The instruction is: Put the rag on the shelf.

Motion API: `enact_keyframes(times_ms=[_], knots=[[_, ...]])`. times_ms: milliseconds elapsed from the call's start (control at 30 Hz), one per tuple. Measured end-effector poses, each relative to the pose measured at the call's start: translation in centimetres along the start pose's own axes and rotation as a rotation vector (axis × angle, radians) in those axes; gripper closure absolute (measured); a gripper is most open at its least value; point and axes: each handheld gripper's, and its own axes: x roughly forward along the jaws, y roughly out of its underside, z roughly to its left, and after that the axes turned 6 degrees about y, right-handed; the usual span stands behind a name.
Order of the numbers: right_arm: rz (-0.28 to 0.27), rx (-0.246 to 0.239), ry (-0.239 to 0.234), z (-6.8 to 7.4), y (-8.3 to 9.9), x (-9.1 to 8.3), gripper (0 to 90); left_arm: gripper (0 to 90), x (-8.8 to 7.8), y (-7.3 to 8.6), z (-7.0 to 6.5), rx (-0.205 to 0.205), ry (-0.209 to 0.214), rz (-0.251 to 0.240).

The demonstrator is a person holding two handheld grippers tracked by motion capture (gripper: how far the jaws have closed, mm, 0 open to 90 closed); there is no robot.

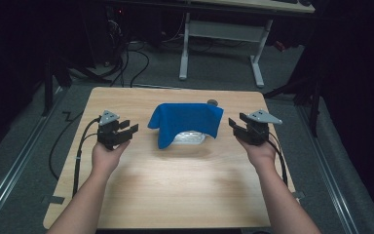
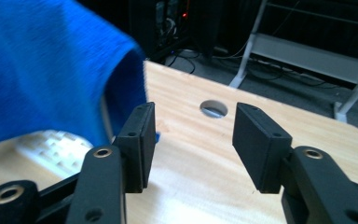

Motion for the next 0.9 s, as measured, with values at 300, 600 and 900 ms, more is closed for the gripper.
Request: enact_keyframes(times_ms=[300,600,900], knots=[[-0.02,-0.054,-0.036,2.1,1.4,-2.8,46.4,54.1,-2.2,2.0,-2.6,0.009,0.053,-0.012],[-0.012,-0.087,-0.079,5.0,3.9,-5.5,39.9,52.3,-4.1,5.8,-5.0,-0.001,0.097,0.013],[0.038,-0.097,-0.108,8.6,7.7,-6.8,35.8,49.8,-5.2,11.2,-8.0,0.028,0.133,0.103]])
